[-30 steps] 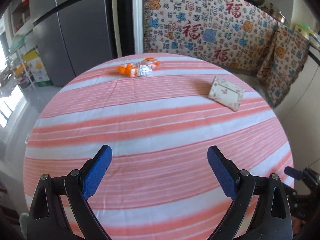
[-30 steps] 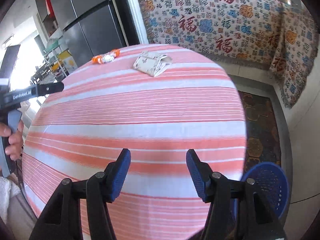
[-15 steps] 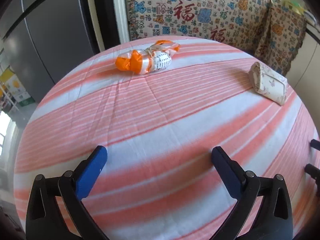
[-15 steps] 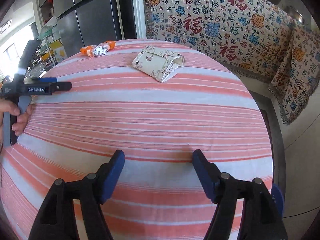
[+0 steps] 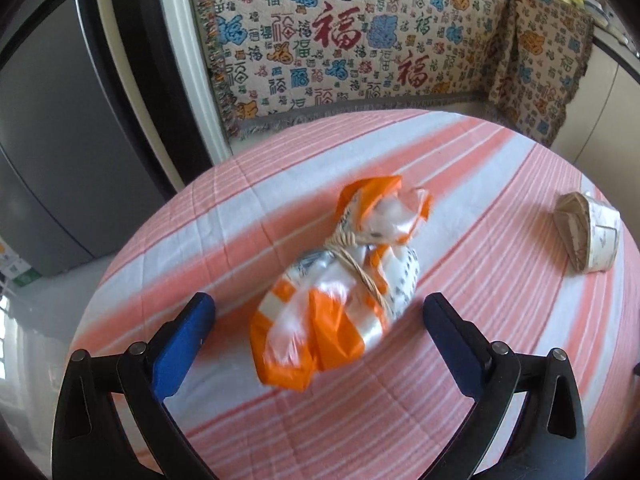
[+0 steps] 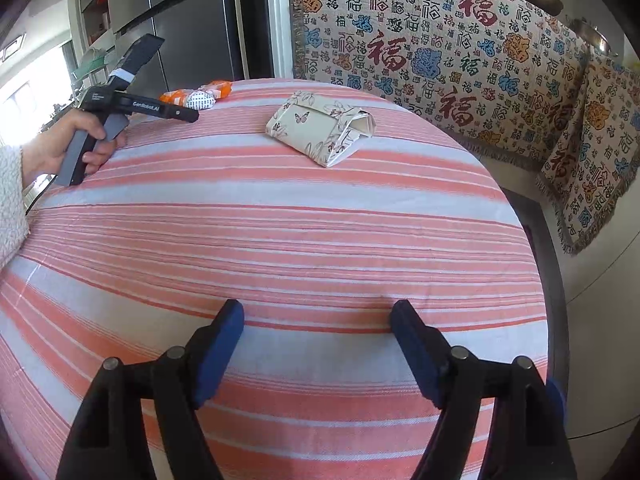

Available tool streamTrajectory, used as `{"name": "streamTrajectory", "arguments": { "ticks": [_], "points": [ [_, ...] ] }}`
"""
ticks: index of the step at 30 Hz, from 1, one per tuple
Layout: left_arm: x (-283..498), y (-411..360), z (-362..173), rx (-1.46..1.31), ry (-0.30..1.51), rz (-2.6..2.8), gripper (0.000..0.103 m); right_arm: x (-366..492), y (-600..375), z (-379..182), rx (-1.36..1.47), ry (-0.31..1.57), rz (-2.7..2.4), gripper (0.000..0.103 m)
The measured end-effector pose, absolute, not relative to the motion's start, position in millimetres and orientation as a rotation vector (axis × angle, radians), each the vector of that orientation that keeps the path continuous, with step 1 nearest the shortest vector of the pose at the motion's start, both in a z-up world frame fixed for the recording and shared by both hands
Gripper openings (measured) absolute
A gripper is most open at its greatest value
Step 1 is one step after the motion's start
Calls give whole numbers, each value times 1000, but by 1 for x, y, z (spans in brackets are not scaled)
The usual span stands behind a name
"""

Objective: Collect trash
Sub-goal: 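Close the left tool on the orange-and-white tied bag and lift it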

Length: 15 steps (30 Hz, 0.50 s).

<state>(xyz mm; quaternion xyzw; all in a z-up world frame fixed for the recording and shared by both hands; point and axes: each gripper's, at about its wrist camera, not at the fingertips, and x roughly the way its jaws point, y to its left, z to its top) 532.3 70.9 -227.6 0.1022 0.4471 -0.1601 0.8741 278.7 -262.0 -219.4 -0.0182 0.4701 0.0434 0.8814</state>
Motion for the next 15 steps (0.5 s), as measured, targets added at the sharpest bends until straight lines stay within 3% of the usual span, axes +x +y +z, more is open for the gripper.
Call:
{"name": "streamTrajectory", "arguments": {
  "ticks": [4, 5, 7, 13, 15],
  "points": [
    [541, 64, -226, 239, 907, -310, 102, 280, -263, -219, -36, 979, 90, 79],
    [539, 60, -225, 257, 891, -317, 97, 280, -263, -219, -34, 979, 90, 79],
    [532, 56, -222, 256, 871, -367, 69, 280, -263, -219, -34, 979, 90, 79],
    [499, 49, -223, 177, 905, -310, 68, 279, -264, -218, -21, 978, 96, 79],
    [474, 47, -222, 158, 923, -266, 68, 284, -266, -217, -14, 983, 137, 84]
  ]
}}
